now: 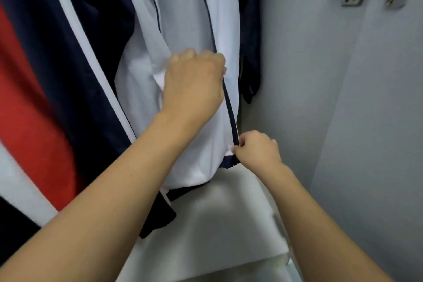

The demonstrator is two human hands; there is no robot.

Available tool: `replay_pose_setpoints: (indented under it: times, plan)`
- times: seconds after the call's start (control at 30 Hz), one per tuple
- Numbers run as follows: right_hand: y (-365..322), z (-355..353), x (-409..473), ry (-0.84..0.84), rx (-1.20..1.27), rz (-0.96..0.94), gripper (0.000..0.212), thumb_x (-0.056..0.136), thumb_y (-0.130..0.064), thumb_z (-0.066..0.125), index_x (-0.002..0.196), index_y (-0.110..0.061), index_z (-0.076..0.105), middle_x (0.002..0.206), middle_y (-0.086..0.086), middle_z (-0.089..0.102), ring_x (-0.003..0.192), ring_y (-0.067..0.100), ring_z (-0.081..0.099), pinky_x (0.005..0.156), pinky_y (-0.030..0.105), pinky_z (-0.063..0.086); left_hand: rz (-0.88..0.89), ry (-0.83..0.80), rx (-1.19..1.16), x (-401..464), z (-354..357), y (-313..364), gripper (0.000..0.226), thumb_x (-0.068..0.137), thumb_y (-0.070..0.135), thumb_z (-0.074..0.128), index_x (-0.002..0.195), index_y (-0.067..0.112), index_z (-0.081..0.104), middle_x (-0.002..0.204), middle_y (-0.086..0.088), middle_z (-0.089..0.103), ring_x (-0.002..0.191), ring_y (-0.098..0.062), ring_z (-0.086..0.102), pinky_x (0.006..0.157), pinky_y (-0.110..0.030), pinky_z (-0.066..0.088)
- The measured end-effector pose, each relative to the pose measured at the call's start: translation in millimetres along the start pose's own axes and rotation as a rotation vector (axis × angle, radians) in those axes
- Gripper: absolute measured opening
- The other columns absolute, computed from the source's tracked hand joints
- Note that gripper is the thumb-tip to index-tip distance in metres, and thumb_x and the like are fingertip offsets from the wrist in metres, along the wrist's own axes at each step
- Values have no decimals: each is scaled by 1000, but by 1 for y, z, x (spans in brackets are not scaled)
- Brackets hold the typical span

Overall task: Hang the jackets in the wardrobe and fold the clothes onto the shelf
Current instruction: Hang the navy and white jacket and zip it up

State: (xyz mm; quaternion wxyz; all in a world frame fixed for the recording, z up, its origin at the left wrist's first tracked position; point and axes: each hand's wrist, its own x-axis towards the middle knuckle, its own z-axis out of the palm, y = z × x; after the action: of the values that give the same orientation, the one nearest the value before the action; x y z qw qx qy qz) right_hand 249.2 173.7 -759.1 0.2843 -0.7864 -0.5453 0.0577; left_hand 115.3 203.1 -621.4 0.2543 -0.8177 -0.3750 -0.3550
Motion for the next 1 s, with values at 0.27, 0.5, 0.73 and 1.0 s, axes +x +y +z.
replay_pose_setpoints:
  times: [0.27, 0.5, 0.73, 1.0]
  plan:
    - [-41, -49, 53, -194, 12, -32, 29, 85, -18, 51, 58, -15, 42, 63, 1, 50, 59, 20, 47, 51, 27, 33, 149, -66, 182, 59, -16, 7, 16, 85, 9, 53, 79, 20, 45, 74, 1, 41, 79, -24, 31, 78, -37, 18]
    - [-73, -127, 81, -265, 297, -126, 13, 80, -15, 56, 68, -12, 53, 64, -4, 51, 59, 14, 44, 53, 21, 36, 166, -31, 305, 98, -47, -8, 18, 81, 1, 47, 76, 19, 44, 68, 5, 39, 79, -23, 33, 79, -36, 20]
    - [-104, -148, 80, -125, 304, -256, 22, 85, -3, 43, 64, -11, 46, 64, 0, 51, 58, 13, 44, 53, 21, 34, 285, 53, 361, 137, -96, 1, 23, 61, 2, 11, 64, 16, 29, 59, 2, 27, 70, -23, 32, 75, -34, 17]
    - [-109, -194, 80, 31, 693, -387, 31, 95, -31, 55, 71, -13, 47, 64, -2, 39, 54, 11, 36, 57, 27, 29, 301, -49, 545, 165, -99, -14, 31, 94, 15, 51, 70, 21, 33, 62, 5, 32, 76, -21, 36, 77, -36, 17]
